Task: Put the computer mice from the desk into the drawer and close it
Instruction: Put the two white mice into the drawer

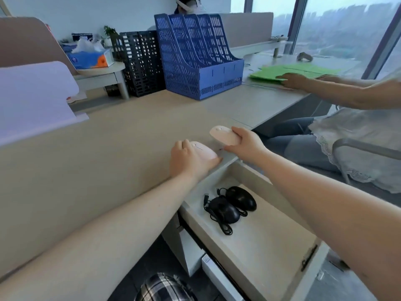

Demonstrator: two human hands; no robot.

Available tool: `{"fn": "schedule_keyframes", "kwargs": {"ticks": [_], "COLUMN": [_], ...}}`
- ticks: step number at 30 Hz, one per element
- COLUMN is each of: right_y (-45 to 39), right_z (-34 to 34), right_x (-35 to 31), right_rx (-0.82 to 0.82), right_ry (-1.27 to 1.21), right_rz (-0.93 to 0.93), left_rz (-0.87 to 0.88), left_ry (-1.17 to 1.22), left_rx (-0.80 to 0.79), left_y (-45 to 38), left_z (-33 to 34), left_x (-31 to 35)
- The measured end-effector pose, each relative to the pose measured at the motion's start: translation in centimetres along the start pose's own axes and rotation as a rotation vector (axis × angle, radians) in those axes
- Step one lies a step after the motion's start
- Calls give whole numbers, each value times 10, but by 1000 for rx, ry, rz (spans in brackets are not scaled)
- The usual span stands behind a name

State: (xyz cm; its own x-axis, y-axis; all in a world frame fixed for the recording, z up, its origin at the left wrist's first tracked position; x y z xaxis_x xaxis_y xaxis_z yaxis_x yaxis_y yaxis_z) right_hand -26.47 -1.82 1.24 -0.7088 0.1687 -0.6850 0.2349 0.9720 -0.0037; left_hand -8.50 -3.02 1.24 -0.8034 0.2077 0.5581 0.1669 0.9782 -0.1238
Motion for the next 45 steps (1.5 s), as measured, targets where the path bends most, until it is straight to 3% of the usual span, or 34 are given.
{"fn": "schedule_keyframes", "kwargs": {"ticks": [9,16,24,35,45], "right_y": [102,109,99,89,79], "right_z": [-10,19,68,104,115], "right_x": [117,174,205,221,214], "right_rx": [-8,-192,-408,-597,-577], "right_ry": [-126,87,285,609,688], "right_rz": [168,244,256,216,136], "left_rz": [67,-92,-101,-128,-145], "left_ry": [35,-135,-252,-199,-218], "left_rx": [-160,-362,-510,-586,-586], "left_y": [97,116,127,122,114], "left_z": [99,177,222,251,257], "left_x": [52,27,9,-2,-7]}}
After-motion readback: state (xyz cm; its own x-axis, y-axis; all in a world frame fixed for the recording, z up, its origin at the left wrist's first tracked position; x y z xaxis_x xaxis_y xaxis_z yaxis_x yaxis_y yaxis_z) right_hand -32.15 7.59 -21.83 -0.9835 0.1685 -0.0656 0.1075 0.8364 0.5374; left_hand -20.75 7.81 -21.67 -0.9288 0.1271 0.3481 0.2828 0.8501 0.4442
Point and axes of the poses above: each hand's wrist, its own y-axis away from the middle knuckle, its own z-axis out of the palm, x = y × z, the point moved 10 cm from there along -y, towards the middle knuckle, and after that the axes turned 6 degrees about -x, right-handed, at the moved point
